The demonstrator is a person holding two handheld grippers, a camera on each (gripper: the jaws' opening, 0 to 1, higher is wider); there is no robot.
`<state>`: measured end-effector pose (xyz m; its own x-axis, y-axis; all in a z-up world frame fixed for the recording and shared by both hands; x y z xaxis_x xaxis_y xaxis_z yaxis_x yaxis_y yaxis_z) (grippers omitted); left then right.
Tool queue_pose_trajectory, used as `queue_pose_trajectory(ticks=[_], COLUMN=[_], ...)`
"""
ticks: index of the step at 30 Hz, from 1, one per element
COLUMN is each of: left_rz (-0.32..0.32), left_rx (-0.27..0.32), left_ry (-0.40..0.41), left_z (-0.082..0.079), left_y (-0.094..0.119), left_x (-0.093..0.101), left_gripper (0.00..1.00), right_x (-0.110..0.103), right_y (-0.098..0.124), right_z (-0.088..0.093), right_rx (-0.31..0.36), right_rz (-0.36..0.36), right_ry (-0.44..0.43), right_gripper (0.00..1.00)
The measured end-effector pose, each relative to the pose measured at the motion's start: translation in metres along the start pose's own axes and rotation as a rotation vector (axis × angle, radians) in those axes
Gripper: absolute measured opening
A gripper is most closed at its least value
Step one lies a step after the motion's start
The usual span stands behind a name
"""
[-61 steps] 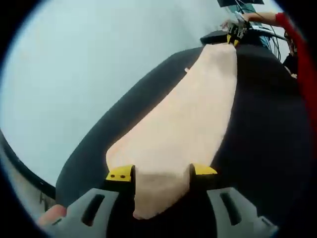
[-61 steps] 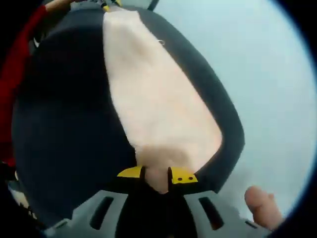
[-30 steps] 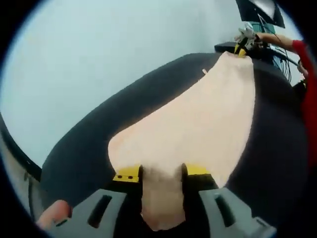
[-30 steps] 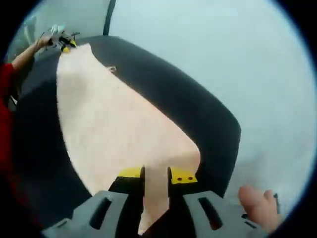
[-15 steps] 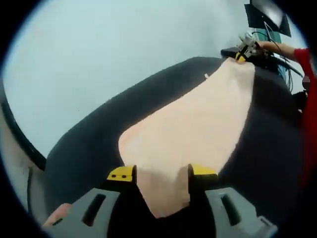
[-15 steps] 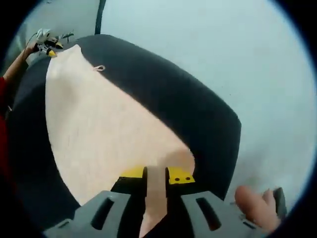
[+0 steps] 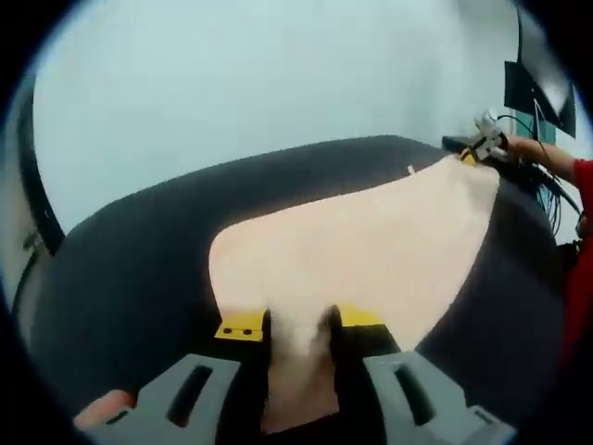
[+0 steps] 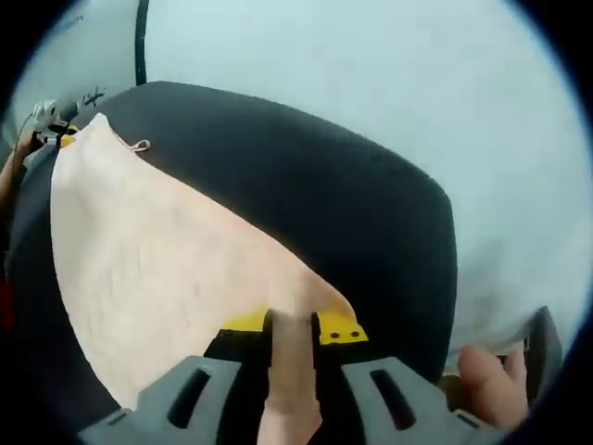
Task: Fold the towel on the table until its edges align and the towel forms a compact rectangular stack.
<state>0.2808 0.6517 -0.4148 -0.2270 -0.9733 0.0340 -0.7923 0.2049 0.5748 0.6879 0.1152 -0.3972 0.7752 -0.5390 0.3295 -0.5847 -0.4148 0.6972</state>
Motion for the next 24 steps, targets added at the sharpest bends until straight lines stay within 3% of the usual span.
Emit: queue_pose_trajectory(ticks=[3, 5, 6, 7, 9, 15, 16, 18, 19, 20, 21, 23, 24], left_rz=[-0.028, -0.052, -0.069, -0.073, -0.096, -0.026, -0.015, -0.016, -0.012, 0.002, -0.010, -0.035, -0.030], left_rx=[-0.024, 0.077, 0.120, 0.116, 0.126, 0.099, 0.083, -0.020, 0.002, 0.045, 0.041, 0.054, 0.073], left_ry=[-0.076, -0.176, -0.162, -0.146, -0.207, -0.140, -0.121, -0.082, -0.071, -0.050, -0.059, -0.149, -0.146], left_z=[-0.011, -0.031, -0.038, -0.043, -0.051, -0.048, -0.044, -0.030, -0.029, -0.034, -0.036, -0.045, -0.048], left_y=[0.009, 0.013, 0.013, 0.011, 0.001, -0.038, -0.042, -0.047, -0.050, -0.048, -0.044, -0.041, -0.041], left_x=[0.005, 0.003, 0.000, -0.005, -0.014, -0.027, -0.027, -0.030, -0.032, -0.032, -0.030, -0.027, -0.025], left_gripper=[0.26, 0.29, 0.30, 0.30, 0.30, 0.39, 0.39, 0.39, 0.39, 0.39, 0.39, 0.39, 0.39], right_x=[0.010, 0.014, 0.015, 0.016, 0.013, 0.010, 0.011, 0.014, 0.014, 0.009, -0.001, -0.019, -0.034], right_y=[0.008, 0.010, 0.008, 0.005, -0.002, -0.013, -0.014, -0.011, -0.009, -0.005, 0.001, 0.009, 0.014], right_z=[-0.016, -0.022, -0.020, -0.020, -0.016, -0.009, -0.009, -0.009, -0.013, -0.023, -0.040, -0.061, -0.074], right_rx=[0.106, 0.159, 0.142, 0.124, 0.096, 0.070, 0.069, 0.036, 0.044, 0.087, 0.183, 0.243, 0.290], right_rz=[0.062, 0.093, 0.093, 0.100, 0.101, 0.111, 0.113, 0.160, 0.167, 0.139, 0.084, 0.004, -0.069], right_ry=[-0.048, -0.068, -0.061, -0.064, -0.065, -0.082, -0.088, -0.065, -0.042, 0.002, 0.028, 0.031, 0.066], right_gripper=[0.14, 0.14, 0.14, 0.14, 0.15, 0.19, 0.19, 0.19, 0.17, 0.13, 0.11, 0.11, 0.11])
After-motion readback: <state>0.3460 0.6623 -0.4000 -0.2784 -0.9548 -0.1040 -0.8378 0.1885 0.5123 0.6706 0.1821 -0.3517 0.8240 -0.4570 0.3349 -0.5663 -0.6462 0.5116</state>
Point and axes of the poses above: the point that each gripper's makers call its tool centre point, and the gripper's own axes: y roughly backward along the fingers, x roughly to its right, z roughly out of its underside, the point moved 8 cm from there along y, roughly backward along the fingers, and after that the axes turned 11 degrees about z, right-handed, at the moved point
